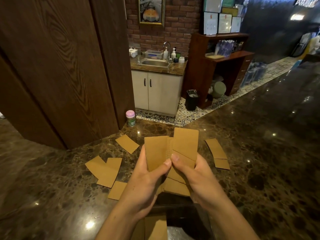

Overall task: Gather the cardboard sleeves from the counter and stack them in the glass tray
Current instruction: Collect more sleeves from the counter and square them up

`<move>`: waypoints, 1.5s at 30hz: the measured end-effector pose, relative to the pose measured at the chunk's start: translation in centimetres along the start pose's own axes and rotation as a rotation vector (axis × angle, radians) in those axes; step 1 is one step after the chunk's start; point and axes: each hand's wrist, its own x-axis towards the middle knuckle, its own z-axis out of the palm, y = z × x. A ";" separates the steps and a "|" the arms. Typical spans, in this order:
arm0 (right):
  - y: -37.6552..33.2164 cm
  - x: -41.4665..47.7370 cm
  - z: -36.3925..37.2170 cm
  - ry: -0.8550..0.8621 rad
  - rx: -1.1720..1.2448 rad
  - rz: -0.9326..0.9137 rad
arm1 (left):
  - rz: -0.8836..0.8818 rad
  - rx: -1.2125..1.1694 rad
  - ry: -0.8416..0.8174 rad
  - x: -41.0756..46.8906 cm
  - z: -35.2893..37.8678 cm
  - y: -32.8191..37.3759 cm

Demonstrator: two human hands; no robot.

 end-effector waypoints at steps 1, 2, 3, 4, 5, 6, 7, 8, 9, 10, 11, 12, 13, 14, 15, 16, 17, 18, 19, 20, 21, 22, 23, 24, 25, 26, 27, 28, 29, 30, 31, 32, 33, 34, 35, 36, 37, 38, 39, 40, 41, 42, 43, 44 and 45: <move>-0.1 -0.1 -0.1 0.002 0.009 0.000 | 0.010 -0.007 0.027 -0.1 0.0 0.1; -0.3 -0.2 -0.1 0.008 0.022 -0.004 | 0.009 -0.024 0.056 0.0 0.0 0.2; -0.4 -0.3 -0.2 0.019 0.032 -0.007 | -0.003 -0.052 0.085 0.1 0.1 0.3; -0.5 -0.4 -0.4 0.028 0.039 -0.008 | -0.023 -0.085 0.116 0.3 0.1 0.3; -0.5 -0.5 -0.6 0.029 0.045 -0.009 | -0.042 -0.109 0.149 0.4 0.1 0.3; -0.5 -0.6 -0.7 0.023 0.058 -0.012 | -0.050 -0.123 0.189 0.7 0.0 0.1; -0.7 -0.8 -0.7 0.013 0.082 -0.012 | -0.053 -0.130 0.224 0.9 0.0 0.0; -0.7 -0.9 -0.6 0.003 0.125 -0.008 | -0.064 -0.142 0.246 1.1 -0.1 -0.1; -0.9 -1.1 -0.5 -0.009 0.186 0.005 | -0.087 -0.175 0.254 1.3 -0.1 -0.1; -1.1 -1.3 -0.4 -0.025 0.247 0.016 | -0.124 -0.237 0.249 1.4 -0.3 0.0; -1.4 -1.4 -0.4 -0.036 0.292 0.021 | -0.175 -0.311 0.234 1.5 -0.4 0.2; -1.6 -1.5 -0.5 -0.044 0.319 0.020 | -0.221 -0.377 0.207 1.4 -0.6 0.4; -1.8 -1.6 -0.7 -0.046 0.334 0.020 | -0.257 -0.445 0.154 1.2 -0.7 0.8; -2.0 -1.7 -0.8 -0.050 0.340 0.016 | -0.276 -0.521 0.074 1.0 -0.9 1.0; -2.2 -1.7 -1.1 -0.052 0.341 0.014 | -0.284 -0.601 -0.029 0.8 -1.1 1.2; -2.3 -1.7 -1.3 -0.060 0.340 0.008 | -0.286 -0.664 -0.143 0.7 -1.2 1.3; -2.5 -1.8 -1.6 -0.079 0.338 0.001 | -0.283 -0.704 -0.261 0.5 -1.3 1.4; -2.6 -1.9 -1.7 -0.106 0.333 -0.008 | -0.272 -0.721 -0.360 0.4 -1.4 1.5; -2.8 -2.0 -1.8 -0.128 0.325 -0.011 | -0.253 -0.721 -0.442 0.3 -1.4 1.5; -2.9 -2.1 -1.9 -0.139 0.323 -0.015 | -0.237 -0.709 -0.487 0.2 -1.3 1.6; -3.1 -2.2 -1.9 -0.138 0.326 -0.016 | -0.229 -0.698 -0.508 0.3 -1.3 1.6; -3.3 -2.3 -1.8 -0.120 0.329 -0.016 | -0.225 -0.681 -0.510 0.3 -1.2 1.6; -3.5 -2.4 -1.7 -0.093 0.321 -0.016 | -0.223 -0.665 -0.509 0.4 -1.1 1.6; -3.5 -2.4 -1.8 -0.073 0.311 -0.021 | -0.222 -0.650 -0.499 0.5 -1.2 1.6; -3.6 -2.4 -1.8 -0.059 0.298 -0.023 | -0.223 -0.641 -0.487 0.6 -1.2 1.6; -3.8 -2.6 -1.5 -0.058 0.293 -0.029 | -0.229 -0.642 -0.474 0.7 -1.2 1.6; -3.9 -2.6 -1.4 -0.058 0.294 -0.035 | -0.230 -0.645 -0.457 0.9 -1.2 1.5; -4.0 -2.7 -1.3 -0.075 0.299 -0.038 | -0.223 -0.646 -0.428 1.0 -1.2 1.6; -4.0 -2.8 -1.1 -0.084 0.299 -0.039 | -0.206 -0.635 -0.382 1.1 -1.0 1.6; -4.1 -2.9 -0.7 -0.096 0.293 -0.041 | -0.183 -0.605 -0.319 1.1 -0.6 1.6; -3.9 -2.9 -0.3 -0.103 0.274 -0.040 | -0.152 -0.553 -0.247 1.1 -0.2 1.7; -3.6 -2.9 0.0 -0.108 0.244 -0.036 | -0.121 -0.475 -0.181 1.1 0.3 1.7; -3.2 -2.8 0.4 -0.114 0.212 -0.040 | -0.094 -0.376 -0.129 0.9 0.8 1.7; -2.7 -2.7 0.8 -0.104 0.176 -0.047 | -0.071 -0.269 -0.091 0.8 1.4 1.7; -2.2 -2.6 1.2 -0.084 0.129 -0.061 | -0.036 -0.171 -0.058 0.5 1.8 1.5; -1.6 -2.4 1.6 -0.063 0.080 -0.087 | 0.009 -0.091 -0.038 0.2 2.1 1.4; -1.1 -2.2 1.9 -0.046 0.037 -0.114 | 0.050 -0.033 -0.026 0.0 2.5 1.3; -0.8 -2.1 2.2 -0.035 0.006 -0.147 | 0.071 -0.006 -0.016 -0.2 2.7 1.2; -0.5 -2.0 2.4 -0.020 -0.044 -0.191 | 0.074 -0.007 -0.007 -0.3 2.9 1.1; -0.3 -1.9 2.5 -0.007 -0.128 -0.242 | 0.064 -0.031 -0.002 -0.4 3.2 1.0; 0.0 -1.8 2.7 0.002 -0.237 -0.285 | 0.051 -0.056 -0.002 -0.4 3.3 1.0; 0.3 -1.7 2.9 0.020 -0.345 -0.311 | 0.050 -0.071 -0.015 -0.4 3.4 0.9; 0.4 -1.7 3.1 0.043 -0.443 -0.331 | 0.059 -0.079 -0.030 -0.3 3.4 0.9; 0.3 -1.7 3.2 0.062 -0.521 -0.359 | 0.069 -0.087 -0.036 -0.2 3.3 1.0; -0.2 -1.9 3.2 0.066 -0.582 -0.388 | 0.073 -0.101 -0.028 0.0 3.1 1.2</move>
